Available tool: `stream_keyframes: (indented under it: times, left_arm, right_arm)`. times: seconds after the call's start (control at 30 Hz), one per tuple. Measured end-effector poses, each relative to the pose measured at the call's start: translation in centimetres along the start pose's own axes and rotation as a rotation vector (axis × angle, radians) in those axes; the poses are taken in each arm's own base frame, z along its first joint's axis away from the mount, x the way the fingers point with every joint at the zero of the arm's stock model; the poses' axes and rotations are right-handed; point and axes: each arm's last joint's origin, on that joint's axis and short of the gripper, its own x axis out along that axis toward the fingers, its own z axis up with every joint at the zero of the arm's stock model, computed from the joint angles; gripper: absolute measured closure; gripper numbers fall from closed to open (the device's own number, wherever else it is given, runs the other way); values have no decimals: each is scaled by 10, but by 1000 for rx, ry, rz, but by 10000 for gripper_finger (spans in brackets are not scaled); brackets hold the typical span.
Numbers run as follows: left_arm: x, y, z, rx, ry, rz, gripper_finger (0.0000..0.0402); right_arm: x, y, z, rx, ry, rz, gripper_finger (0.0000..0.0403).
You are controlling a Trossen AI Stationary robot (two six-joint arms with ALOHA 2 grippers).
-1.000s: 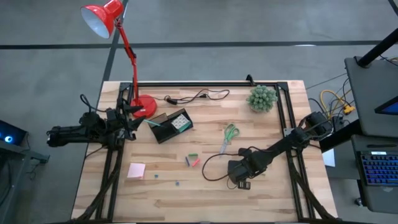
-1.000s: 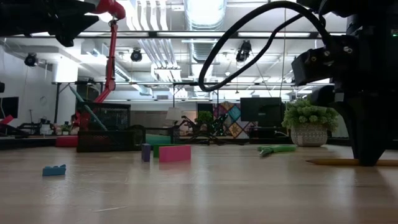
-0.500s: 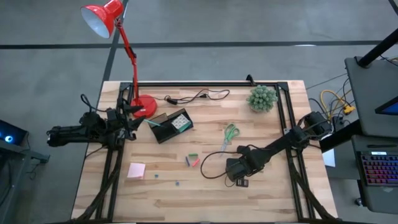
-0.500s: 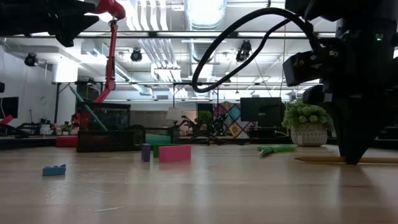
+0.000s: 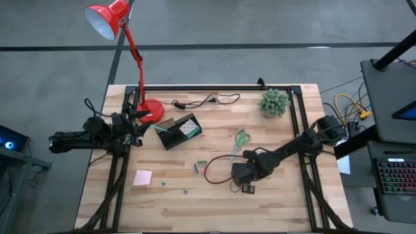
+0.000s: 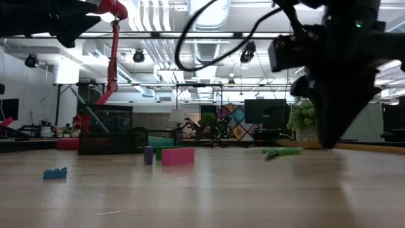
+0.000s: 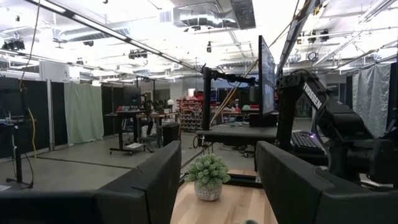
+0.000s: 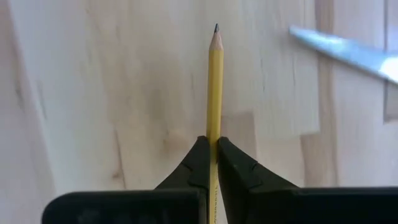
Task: Pick and place office supplies into organizer
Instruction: Put the yellow pencil into the desk organizer
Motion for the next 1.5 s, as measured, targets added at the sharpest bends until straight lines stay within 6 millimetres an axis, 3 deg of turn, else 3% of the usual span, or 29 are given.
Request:
stream_keyframes:
  times: [0.3, 0.63, 1.1, 1.5]
  left_arm:
    - [0, 0, 0, 0, 0, 0, 206]
    - [0, 0, 0, 0, 1, 0, 206]
    - [0, 0, 0, 0, 1, 0, 206]
    - [0, 0, 0, 1, 1, 0, 206]
  right_arm:
    - [-15, -9, 30, -60, -181, -103, 394]
    - [-22, -24, 60, -90, -356, -96, 394]
    - [-24, -65, 99, -140, -665, -138, 394]
    - [-45, -92, 126, -165, -960, -221, 394]
